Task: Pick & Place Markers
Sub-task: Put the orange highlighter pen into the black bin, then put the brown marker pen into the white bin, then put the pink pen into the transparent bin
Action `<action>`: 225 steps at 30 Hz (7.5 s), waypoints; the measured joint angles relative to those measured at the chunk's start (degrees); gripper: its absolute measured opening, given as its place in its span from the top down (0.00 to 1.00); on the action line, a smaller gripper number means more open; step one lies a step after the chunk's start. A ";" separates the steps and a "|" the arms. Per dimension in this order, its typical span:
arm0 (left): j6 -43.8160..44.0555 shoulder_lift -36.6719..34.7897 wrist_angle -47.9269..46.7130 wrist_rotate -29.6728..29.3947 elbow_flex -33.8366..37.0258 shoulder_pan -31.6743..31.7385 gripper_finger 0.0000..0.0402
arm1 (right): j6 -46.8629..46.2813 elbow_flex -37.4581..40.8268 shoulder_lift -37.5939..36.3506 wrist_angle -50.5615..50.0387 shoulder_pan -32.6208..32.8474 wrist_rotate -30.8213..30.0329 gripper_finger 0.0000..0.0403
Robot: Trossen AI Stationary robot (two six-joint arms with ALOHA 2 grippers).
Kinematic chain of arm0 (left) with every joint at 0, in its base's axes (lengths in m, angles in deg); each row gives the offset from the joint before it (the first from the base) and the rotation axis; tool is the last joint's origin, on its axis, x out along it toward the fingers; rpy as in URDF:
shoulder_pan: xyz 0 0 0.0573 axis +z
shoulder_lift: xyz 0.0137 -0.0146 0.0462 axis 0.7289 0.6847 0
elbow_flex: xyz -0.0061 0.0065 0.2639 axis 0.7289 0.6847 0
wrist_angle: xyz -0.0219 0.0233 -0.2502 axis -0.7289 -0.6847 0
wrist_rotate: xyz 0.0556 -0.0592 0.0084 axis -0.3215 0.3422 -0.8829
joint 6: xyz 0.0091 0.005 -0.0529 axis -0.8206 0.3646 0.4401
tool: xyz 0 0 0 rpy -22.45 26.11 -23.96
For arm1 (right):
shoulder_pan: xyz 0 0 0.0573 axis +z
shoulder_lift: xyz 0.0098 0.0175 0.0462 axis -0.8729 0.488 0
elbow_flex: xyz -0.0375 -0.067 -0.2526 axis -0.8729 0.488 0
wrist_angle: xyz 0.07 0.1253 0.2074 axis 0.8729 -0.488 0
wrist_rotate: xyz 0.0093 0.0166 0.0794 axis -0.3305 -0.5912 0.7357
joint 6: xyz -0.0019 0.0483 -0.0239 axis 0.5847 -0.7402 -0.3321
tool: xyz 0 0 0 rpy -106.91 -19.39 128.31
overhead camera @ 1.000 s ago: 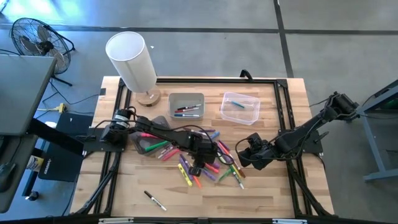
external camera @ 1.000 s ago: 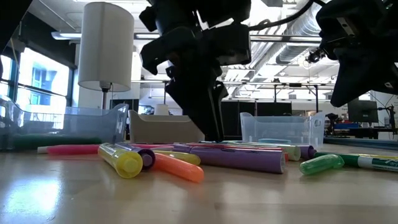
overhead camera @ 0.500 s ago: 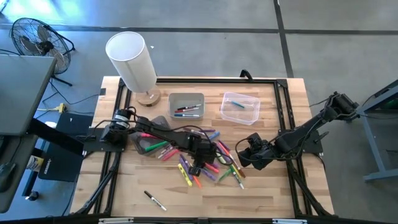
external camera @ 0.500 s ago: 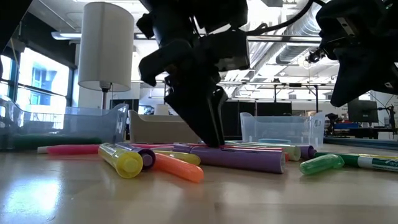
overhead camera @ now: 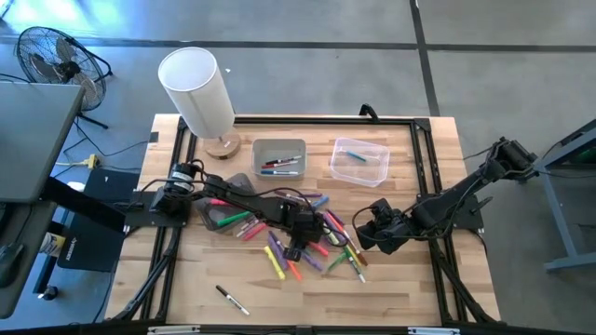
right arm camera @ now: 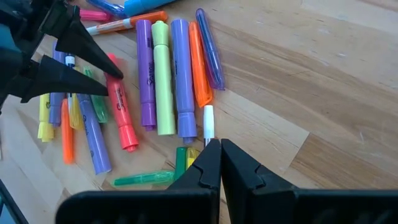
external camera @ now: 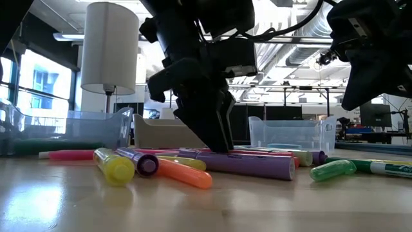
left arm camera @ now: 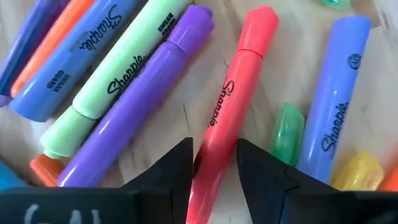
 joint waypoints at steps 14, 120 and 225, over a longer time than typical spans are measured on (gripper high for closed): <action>-0.79 2.14 0.54 -3.02 -0.39 0.04 0.86 | 4.36 0.00 -0.01 -0.38 0.00 0.00 1.00; 63.88 -38.56 5.74 -6.12 30.32 -6.03 1.00 | 31.56 -0.30 -1.51 -31.47 -15.98 9.99 0.90; 30.89 -83.57 -10.63 -14.87 47.47 1.88 0.69 | 64.47 -81.85 53.36 -35.23 -34.12 2.53 0.80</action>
